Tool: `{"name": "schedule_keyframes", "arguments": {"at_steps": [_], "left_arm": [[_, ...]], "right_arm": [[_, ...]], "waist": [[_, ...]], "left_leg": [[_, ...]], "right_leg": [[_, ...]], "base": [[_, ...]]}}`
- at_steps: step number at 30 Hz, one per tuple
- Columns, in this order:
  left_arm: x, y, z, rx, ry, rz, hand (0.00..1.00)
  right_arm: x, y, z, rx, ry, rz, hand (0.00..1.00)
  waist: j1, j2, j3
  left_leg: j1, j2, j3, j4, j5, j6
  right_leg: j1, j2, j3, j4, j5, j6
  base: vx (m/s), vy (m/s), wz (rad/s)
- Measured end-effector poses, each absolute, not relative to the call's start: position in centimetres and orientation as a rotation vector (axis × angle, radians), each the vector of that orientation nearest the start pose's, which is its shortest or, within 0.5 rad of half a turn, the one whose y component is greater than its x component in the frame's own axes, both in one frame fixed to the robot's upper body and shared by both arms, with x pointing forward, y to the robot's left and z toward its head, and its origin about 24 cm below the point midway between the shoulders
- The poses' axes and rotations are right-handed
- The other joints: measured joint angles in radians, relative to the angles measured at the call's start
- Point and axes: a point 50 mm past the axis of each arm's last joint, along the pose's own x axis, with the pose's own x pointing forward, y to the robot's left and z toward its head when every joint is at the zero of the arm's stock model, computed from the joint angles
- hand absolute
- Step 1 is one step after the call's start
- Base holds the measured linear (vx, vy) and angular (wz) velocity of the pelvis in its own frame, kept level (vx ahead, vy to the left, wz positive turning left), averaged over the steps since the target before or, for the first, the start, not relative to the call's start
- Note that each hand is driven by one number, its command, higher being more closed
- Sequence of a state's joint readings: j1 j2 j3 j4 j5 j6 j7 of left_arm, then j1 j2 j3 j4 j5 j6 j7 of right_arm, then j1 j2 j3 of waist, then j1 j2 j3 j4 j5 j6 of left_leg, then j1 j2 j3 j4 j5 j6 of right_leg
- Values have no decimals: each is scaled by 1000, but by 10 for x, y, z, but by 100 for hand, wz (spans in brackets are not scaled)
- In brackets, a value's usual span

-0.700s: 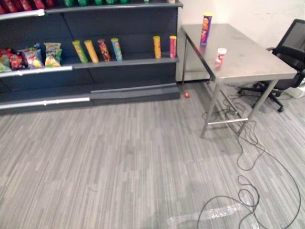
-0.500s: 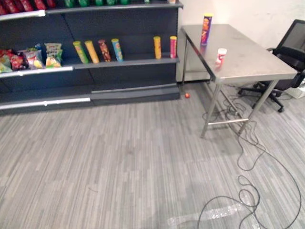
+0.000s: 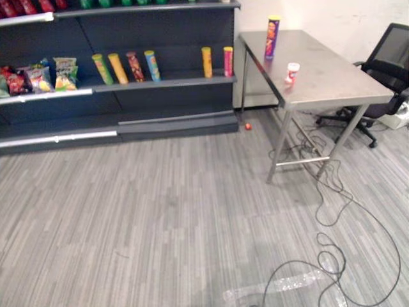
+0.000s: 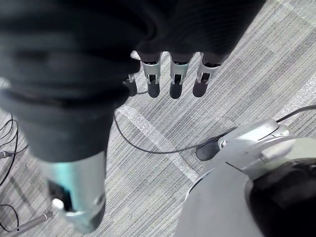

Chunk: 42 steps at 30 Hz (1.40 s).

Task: Put the gum and the chips on the shelf.

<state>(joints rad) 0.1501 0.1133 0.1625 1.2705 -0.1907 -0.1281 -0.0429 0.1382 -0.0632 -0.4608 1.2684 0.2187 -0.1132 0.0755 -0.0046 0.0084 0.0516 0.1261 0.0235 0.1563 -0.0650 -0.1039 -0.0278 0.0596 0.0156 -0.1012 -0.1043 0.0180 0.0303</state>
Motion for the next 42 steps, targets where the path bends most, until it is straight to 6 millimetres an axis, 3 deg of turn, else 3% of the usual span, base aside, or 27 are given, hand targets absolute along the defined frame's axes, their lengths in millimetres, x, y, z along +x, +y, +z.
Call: {"name": "schedule_keyframes", "arguments": {"at_steps": [15,18,22,23,24,25,26,28,29,32,34,36,37,38,39,40,41,42], "left_arm": [[29,212,-173,-170,1236,349,0],[35,212,-173,-159,1224,339,0],[44,214,-171,-147,1201,348,0],[46,215,-171,-162,1188,364,0],[47,215,-171,-168,1184,371,0],[50,218,-169,-182,1163,388,0],[57,221,-167,-198,1126,402,0],[62,219,-166,-249,1093,431,0],[63,219,-166,-262,1088,442,0],[64,215,-166,-289,1073,443,0],[66,213,-166,-297,1059,434,0],[65,211,-167,-301,1062,433,0],[65,206,-167,-312,1065,428,0],[65,205,-168,-316,1065,429,0],[63,207,-167,-314,1063,437,0],[63,212,-167,-305,1057,446,0],[62,213,-166,-305,1054,452,0],[63,215,-166,-299,1053,452,0]], "right_arm": [[24,-214,-173,431,1165,-599,0],[38,-216,-172,429,1132,-585,0],[51,-215,-171,454,1091,-590,0],[53,-215,-170,445,1091,-577,0],[53,-215,-170,441,1090,-571,0],[54,-213,-170,430,1091,-553,0],[55,-211,-171,427,1094,-541,0],[55,-212,-170,417,1095,-533,0],[57,-213,-170,413,1090,-531,0],[58,-216,-169,401,1074,-533,0],[65,-217,-168,395,1060,-524,0],[71,-219,-166,376,1039,-507,0],[74,-225,-164,355,1029,-504,0],[75,-226,-164,352,1028,-505,0],[75,-225,-164,355,1031,-504,0],[78,-221,-165,362,1035,-495,0],[81,-219,-165,364,1030,-487,0],[84,-216,-164,371,1022,-480,0]], "waist": [[1,-5,9],[-6,7,25],[-16,-1,72],[-15,-7,86],[-15,-9,88],[-15,-19,100],[-15,-33,117],[0,-31,130],[2,-24,139],[4,-13,144],[8,-10,146],[8,1,146],[9,29,150],[9,35,153],[13,27,147],[14,6,137],[15,-1,132],[14,-7,127]], "left_leg": [[-17,1,-4,18,-2,-3],[-58,5,-4,40,-1,-2],[-75,9,-4,53,-4,-17],[-90,15,-2,113,-36,-51],[-98,18,0,139,-47,-61],[-157,29,17,286,-75,-77],[-243,42,36,486,-74,-72],[-347,72,37,684,-79,-50],[-357,79,34,704,-91,-52],[-422,73,21,631,-104,-47],[-443,71,18,459,-55,-45],[-445,75,-13,272,26,-57],[-454,95,-51,189,69,-65],[-457,96,-48,207,120,-76],[-454,68,-26,242,160,-29],[-462,49,9,289,93,-6],[-474,39,27,316,65,8],[-477,24,54,342,33,21]], "right_leg": [[-7,-2,-7,6,-1,0],[-82,-5,-9,98,-35,-16],[-145,-10,-11,211,-94,-26],[-145,-14,-10,250,-136,-36],[-147,-15,-11,257,-144,-37],[-147,-25,-16,287,-171,-43],[-140,-39,-23,309,-188,-48],[-132,-44,-28,343,-214,-53],[-121,-46,-28,352,-224,-51],[-91,-79,-22,351,-253,-26],[-90,-103,2,350,-268,-7],[-86,-115,27,348,-283,12],[-63,-114,45,331,-300,39],[-49,-118,58,322,-306,48],[-22,-150,89,289,-316,51],[-15,-179,120,265,-313,26],[-21,-186,140,262,-281,24],[-33,-210,169,265,-239,49]], "base": [[-25,-12,1],[-11,-7,0],[-7,-39,4],[18,-48,4],[-2,-63,20],[-13,-69,28],[-10,-92,28],[43,-50,7],[127,39,7],[167,121,4],[221,192,-23],[309,289,-36],[377,371,-38],[507,488,-51],[463,399,-51],[471,371,-56],[457,331,-49],[443,341,-38]]}}
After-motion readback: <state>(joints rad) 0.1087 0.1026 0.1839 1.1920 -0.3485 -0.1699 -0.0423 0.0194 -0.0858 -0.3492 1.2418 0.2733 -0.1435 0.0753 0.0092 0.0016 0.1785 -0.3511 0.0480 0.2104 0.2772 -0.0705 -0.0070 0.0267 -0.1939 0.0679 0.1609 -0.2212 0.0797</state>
